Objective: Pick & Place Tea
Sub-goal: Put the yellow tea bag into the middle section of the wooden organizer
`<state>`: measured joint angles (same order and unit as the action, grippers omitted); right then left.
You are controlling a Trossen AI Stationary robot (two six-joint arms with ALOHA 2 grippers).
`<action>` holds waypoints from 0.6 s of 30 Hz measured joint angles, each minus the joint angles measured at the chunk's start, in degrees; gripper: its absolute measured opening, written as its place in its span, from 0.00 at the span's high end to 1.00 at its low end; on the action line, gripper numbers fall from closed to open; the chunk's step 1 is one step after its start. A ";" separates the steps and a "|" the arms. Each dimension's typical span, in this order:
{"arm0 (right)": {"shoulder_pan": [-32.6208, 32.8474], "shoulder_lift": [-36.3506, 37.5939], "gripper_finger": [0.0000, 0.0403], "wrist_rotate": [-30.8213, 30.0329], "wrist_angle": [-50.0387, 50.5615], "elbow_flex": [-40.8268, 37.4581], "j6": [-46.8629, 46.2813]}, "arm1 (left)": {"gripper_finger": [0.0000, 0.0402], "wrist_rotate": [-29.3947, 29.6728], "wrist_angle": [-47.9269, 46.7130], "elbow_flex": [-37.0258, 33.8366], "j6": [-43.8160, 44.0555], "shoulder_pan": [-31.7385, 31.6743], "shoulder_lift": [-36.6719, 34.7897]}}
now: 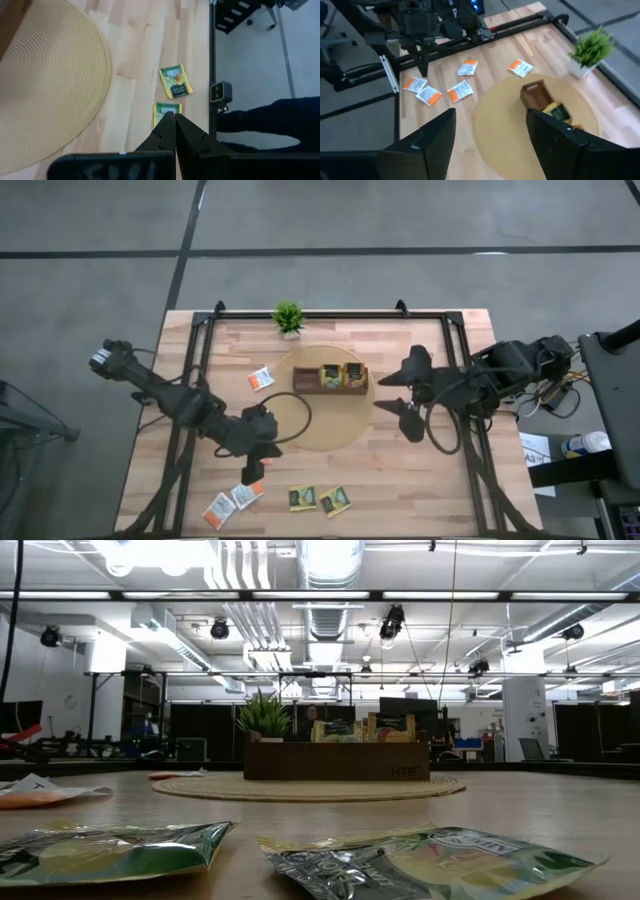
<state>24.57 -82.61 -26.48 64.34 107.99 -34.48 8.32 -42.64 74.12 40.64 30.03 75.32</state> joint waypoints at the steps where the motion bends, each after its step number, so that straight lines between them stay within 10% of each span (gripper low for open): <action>1: 0.25 0.00 0.41 -0.02 -0.45 -0.56 -1.07 | 1.00 0.00 0.14 -0.34 0.15 0.27 0.04; 7: 1.18 0.00 0.41 0.00 -2.94 -3.85 -5.19 | 0.95 -6.14 1.01 -3.12 0.41 0.84 0.04; 18: 1.46 0.00 0.41 -0.52 -5.31 -6.42 -5.64 | 0.55 -13.25 1.74 -5.83 0.56 0.82 0.30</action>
<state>26.03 -82.61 -27.00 59.03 101.58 -40.12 -4.94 -40.91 68.28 41.20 30.85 75.61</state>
